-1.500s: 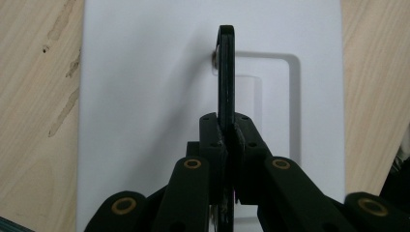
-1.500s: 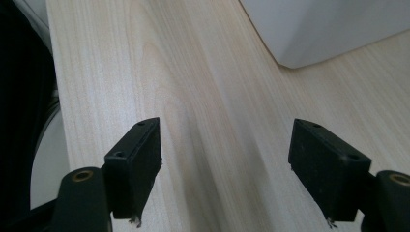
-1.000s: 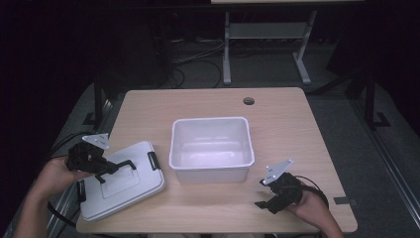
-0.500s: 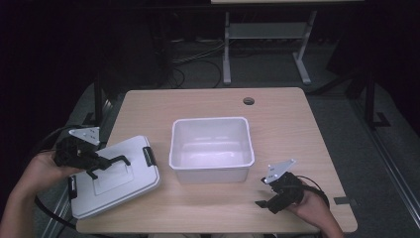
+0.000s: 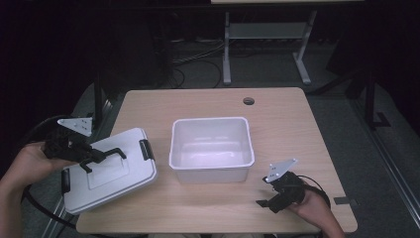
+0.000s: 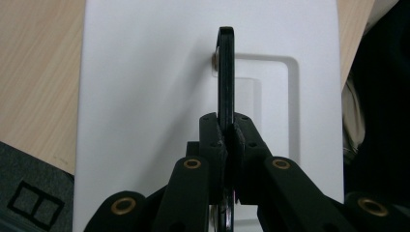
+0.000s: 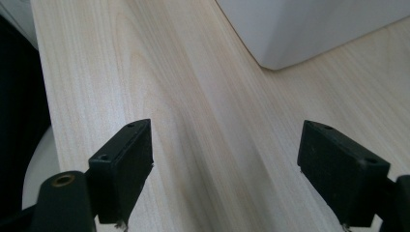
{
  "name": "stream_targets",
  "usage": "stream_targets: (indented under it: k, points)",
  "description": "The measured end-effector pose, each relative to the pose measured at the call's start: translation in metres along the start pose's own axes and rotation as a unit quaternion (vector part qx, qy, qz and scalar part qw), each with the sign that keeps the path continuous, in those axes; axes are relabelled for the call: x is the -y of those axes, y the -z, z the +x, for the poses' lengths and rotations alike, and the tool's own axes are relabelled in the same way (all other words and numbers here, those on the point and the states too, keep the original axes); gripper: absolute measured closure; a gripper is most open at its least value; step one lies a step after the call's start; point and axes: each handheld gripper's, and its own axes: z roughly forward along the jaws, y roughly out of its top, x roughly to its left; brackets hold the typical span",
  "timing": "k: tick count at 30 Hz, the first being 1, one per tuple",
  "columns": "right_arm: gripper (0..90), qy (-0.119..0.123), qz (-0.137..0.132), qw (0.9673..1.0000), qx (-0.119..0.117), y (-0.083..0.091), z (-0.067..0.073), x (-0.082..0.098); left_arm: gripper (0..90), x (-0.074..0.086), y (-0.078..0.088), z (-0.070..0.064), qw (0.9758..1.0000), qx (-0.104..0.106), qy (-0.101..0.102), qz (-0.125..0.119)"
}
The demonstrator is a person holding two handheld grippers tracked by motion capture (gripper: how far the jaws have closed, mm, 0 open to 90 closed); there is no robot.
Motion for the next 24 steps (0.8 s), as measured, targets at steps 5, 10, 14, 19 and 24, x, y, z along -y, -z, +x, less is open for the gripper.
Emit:
stream_targets:
  k: [5,10,14,19,24]
  points:
    - [18.7,0.001,0.000,1.0000,0.003,0.000,0.001,0.001,84.3,-0.005,0.007,0.000,1.0000,-0.003,-0.003,0.000]
    - [17.6,0.003,-0.003,1.0000,0.008,0.001,0.000,0.001,84.3,-0.009,0.015,-0.001,0.9999,-0.006,-0.009,0.002]
    - [17.3,0.001,-0.001,1.0000,0.006,0.000,0.001,0.000,84.3,-0.015,0.020,-0.001,0.9998,-0.005,-0.020,-0.002]
    - [17.4,0.004,0.004,1.0000,0.000,-0.002,-0.001,-0.001,84.4,-0.022,0.025,0.000,0.9997,-0.006,-0.023,-0.010]
    - [17.3,0.005,0.006,1.0000,0.004,-0.002,-0.003,-0.001,84.3,-0.031,0.026,0.002,0.9996,-0.003,-0.026,-0.012]
